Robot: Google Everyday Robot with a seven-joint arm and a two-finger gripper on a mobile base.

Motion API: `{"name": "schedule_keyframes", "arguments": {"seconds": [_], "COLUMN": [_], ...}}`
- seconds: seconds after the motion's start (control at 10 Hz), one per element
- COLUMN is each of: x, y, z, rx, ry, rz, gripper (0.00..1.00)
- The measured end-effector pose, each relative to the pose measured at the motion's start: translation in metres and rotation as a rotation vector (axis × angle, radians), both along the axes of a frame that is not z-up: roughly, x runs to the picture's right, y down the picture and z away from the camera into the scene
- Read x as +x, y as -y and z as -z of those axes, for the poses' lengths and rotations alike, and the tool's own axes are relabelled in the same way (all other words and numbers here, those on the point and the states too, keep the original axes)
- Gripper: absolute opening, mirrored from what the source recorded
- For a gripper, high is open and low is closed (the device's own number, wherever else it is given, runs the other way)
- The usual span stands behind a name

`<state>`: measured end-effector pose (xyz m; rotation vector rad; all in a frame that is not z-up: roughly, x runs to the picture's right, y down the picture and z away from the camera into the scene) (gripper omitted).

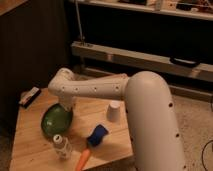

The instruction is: Drag the ceramic bowl in a circle

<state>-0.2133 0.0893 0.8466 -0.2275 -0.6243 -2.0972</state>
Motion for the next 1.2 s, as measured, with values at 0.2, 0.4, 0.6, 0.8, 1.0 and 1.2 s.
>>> {"name": "schedule_keyframes", "arguments": {"seconds": [0.2,0.4,0.6,0.8,1.0,1.2], "x": [0.004,0.018,0.039,0.073,0.116,0.151], "y": [0.024,0.054,0.083,0.101,0.1,0.089], "z": [-0.02,-0.045,-0.069,-0.087,-0.093,-0.087], "rx": [0.02,0.04,0.057,0.069,0.078,0.077], "ry": [-0.022,-0.061,-0.113,-0.191,-0.277,-0.338], "rz": [-0.024,-0.068,-0.135,-0.202,-0.247,-0.282], "gripper": [0.14,0.14,0.14,0.14,0.14,0.14]}}
